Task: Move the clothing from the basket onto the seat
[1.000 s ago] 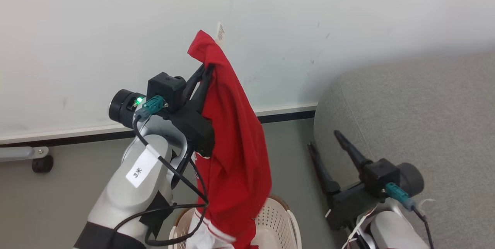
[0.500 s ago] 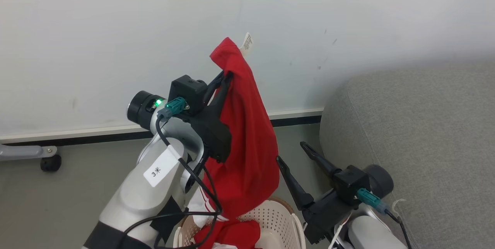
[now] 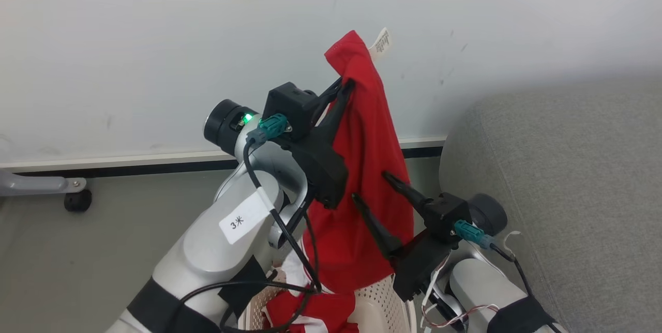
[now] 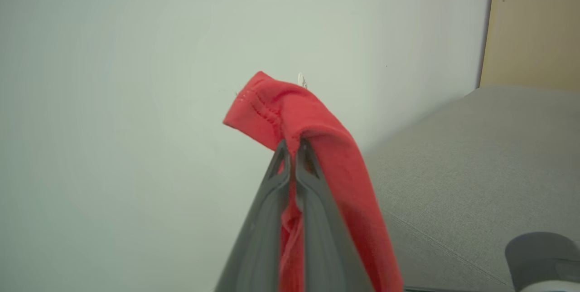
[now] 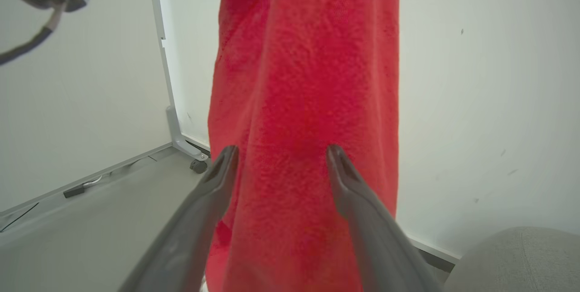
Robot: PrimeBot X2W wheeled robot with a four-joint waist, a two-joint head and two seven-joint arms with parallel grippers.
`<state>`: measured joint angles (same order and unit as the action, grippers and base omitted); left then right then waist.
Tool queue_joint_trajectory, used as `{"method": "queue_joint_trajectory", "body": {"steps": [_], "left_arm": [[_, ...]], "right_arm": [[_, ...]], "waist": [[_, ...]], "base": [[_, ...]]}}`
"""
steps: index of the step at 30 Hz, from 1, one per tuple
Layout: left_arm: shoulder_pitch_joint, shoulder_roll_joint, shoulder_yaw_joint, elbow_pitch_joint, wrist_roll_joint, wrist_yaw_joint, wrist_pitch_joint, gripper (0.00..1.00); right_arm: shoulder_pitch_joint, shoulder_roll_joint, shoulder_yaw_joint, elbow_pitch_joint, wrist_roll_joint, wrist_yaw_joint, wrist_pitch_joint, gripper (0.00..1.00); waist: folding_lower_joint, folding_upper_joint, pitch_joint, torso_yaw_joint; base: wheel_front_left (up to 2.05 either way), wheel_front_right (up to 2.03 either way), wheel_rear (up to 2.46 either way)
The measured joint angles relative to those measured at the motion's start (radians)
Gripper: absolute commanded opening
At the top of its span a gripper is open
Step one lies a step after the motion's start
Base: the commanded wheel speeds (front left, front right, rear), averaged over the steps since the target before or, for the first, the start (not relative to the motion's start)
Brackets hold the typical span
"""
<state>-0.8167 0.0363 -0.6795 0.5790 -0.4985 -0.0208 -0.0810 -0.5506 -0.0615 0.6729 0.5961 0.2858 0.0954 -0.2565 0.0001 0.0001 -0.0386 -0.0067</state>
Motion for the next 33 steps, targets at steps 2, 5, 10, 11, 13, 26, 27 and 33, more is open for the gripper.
{"method": "queue_joint_trajectory", "body": {"steps": [2,5,10,11,13,26,27,33], "left_arm": [[-0.011,-0.001,-0.023,-0.011,-0.011,0.009,0.001,0.00],[-0.024,-0.001,-0.054,-0.028,-0.032,0.022,0.010,0.00],[-0.031,0.000,-0.097,-0.068,-0.071,0.031,0.018,0.00],[-0.035,0.000,-0.102,-0.074,-0.073,0.031,0.018,0.00],[-0.038,0.000,-0.105,-0.083,-0.082,0.040,0.018,0.00],[-0.030,0.009,-0.049,-0.034,-0.115,0.067,0.017,0.00],[-0.024,0.013,-0.042,-0.032,-0.119,0.073,0.016,0.08],[0.051,0.066,-0.004,0.013,-0.134,0.084,-0.019,1.00]], "right_arm": [[-0.019,-0.001,0.020,0.027,0.022,-0.013,0.000,1.00],[-0.041,0.000,0.051,0.065,0.034,-0.030,0.000,1.00],[-0.072,0.000,0.077,0.132,0.056,-0.063,0.000,0.89],[-0.079,0.000,0.080,0.144,0.062,-0.069,0.000,0.48],[-0.092,0.000,0.085,0.167,0.078,-0.074,0.000,0.08],[-0.163,-0.001,0.096,0.217,0.147,-0.078,0.000,0.00],[-0.164,0.000,0.092,0.218,0.148,-0.078,0.000,0.00],[-0.202,-0.002,0.045,0.230,0.147,-0.068,0.000,0.00]], "waist": [[0.0000,0.0000,0.005,0.006],[0.0000,0.0000,0.011,0.017],[0.0000,0.0000,0.020,0.038],[0.0000,0.0000,0.021,0.042],[0.0000,0.0000,0.023,0.050],[0.0000,0.0000,0.030,0.040],[0.0000,0.0000,0.030,0.035],[0.0000,0.0000,0.033,-0.008]], "base": [[0.00,0.00,0.00],[0.00,0.00,0.00],[0.00,0.00,0.00],[0.00,0.00,0.00],[0.00,0.00,0.00],[0.00,0.00,0.00],[0.00,0.00,0.00],[0.00,0.00,0.00]]}}
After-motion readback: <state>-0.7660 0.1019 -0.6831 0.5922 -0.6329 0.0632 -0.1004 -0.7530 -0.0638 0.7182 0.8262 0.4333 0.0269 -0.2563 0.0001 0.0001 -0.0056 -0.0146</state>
